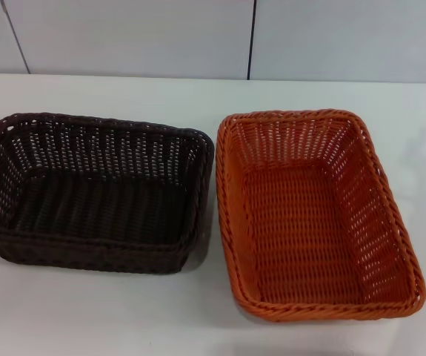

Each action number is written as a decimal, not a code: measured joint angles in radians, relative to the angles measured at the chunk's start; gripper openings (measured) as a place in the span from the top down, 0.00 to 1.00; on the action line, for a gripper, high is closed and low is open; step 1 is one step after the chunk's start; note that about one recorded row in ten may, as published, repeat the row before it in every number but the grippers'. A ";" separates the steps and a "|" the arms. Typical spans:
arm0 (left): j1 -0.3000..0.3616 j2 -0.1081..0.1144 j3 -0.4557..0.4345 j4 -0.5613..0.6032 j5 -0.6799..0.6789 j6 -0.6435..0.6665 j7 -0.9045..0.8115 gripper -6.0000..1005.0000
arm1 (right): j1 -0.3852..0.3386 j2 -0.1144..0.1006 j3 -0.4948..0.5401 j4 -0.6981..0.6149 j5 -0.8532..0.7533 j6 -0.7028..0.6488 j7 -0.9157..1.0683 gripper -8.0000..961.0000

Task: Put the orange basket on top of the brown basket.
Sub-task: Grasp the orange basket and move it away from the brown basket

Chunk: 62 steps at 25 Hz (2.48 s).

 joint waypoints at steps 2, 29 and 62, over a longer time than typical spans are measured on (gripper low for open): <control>0.001 0.000 0.001 0.000 -0.004 -0.015 0.000 0.26 | -0.003 -0.001 0.006 0.015 -0.001 0.020 0.000 0.53; 0.008 0.000 -0.006 0.069 -0.101 -0.028 -0.014 0.26 | -0.094 -0.006 0.471 0.592 -0.265 1.471 -0.168 0.53; 0.005 0.004 -0.006 0.109 -0.182 -0.050 -0.014 0.26 | 0.145 -0.007 0.900 0.834 -0.298 2.840 -0.198 0.53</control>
